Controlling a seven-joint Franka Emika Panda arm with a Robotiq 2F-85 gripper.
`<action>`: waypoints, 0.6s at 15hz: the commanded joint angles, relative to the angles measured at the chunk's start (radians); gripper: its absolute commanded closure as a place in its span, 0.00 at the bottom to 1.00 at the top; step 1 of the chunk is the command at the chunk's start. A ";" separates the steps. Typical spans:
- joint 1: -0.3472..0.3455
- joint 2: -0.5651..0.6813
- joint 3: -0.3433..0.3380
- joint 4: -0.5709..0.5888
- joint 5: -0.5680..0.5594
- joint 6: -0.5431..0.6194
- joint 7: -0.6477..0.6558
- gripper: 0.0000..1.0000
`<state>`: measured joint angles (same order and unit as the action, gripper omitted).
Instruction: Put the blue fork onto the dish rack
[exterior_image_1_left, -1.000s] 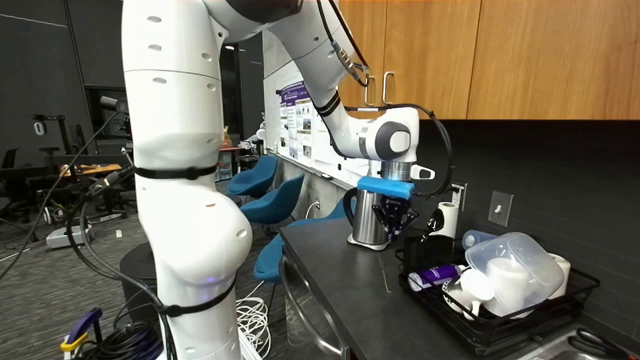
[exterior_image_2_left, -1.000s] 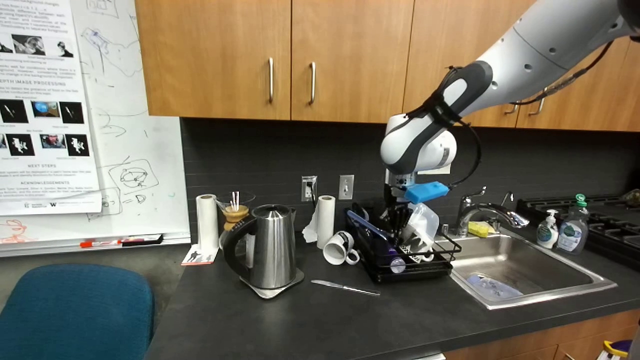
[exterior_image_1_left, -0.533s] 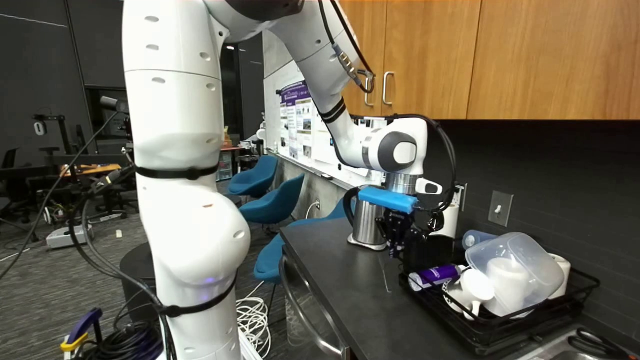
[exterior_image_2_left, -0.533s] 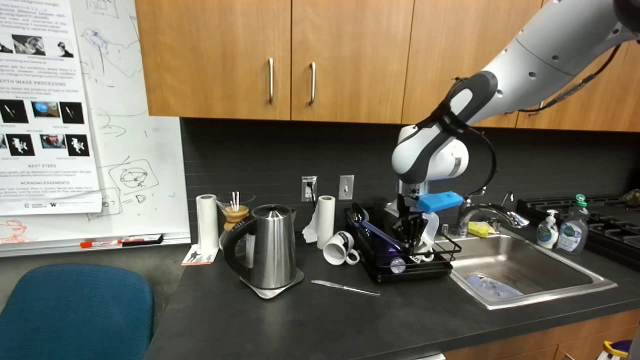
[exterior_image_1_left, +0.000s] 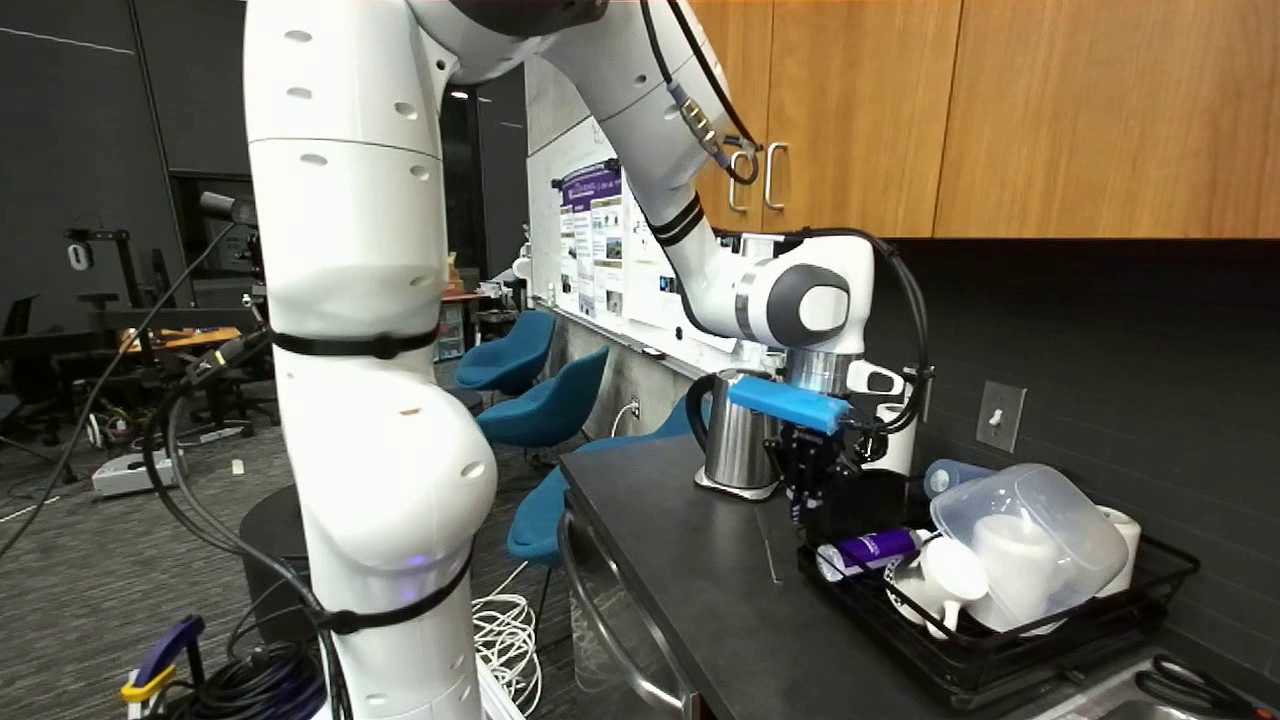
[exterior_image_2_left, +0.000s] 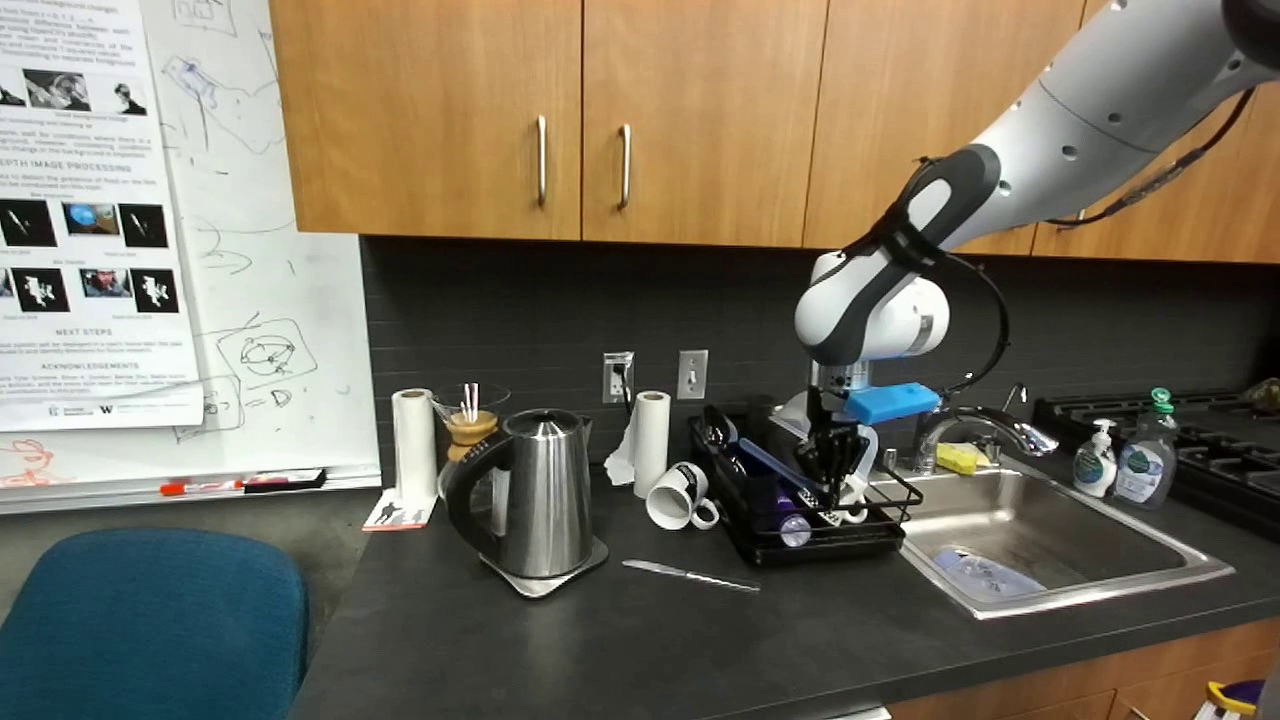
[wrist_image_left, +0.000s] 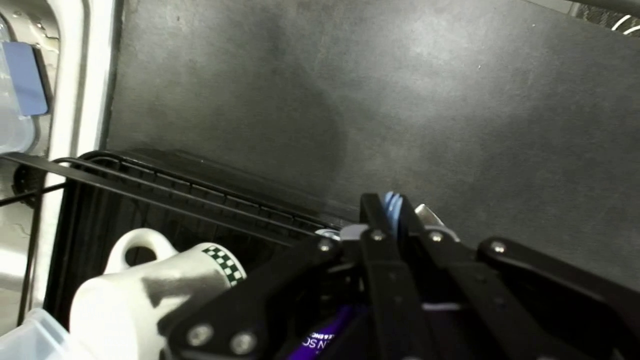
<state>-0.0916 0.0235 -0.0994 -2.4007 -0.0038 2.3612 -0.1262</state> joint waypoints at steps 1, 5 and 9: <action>-0.002 -0.003 0.003 -0.003 0.023 0.010 0.005 0.98; -0.018 -0.008 -0.011 -0.006 0.109 0.013 -0.024 0.98; -0.042 -0.018 -0.034 -0.008 0.211 0.026 -0.047 0.98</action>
<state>-0.1121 0.0231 -0.1187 -2.4006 0.1476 2.3720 -0.1423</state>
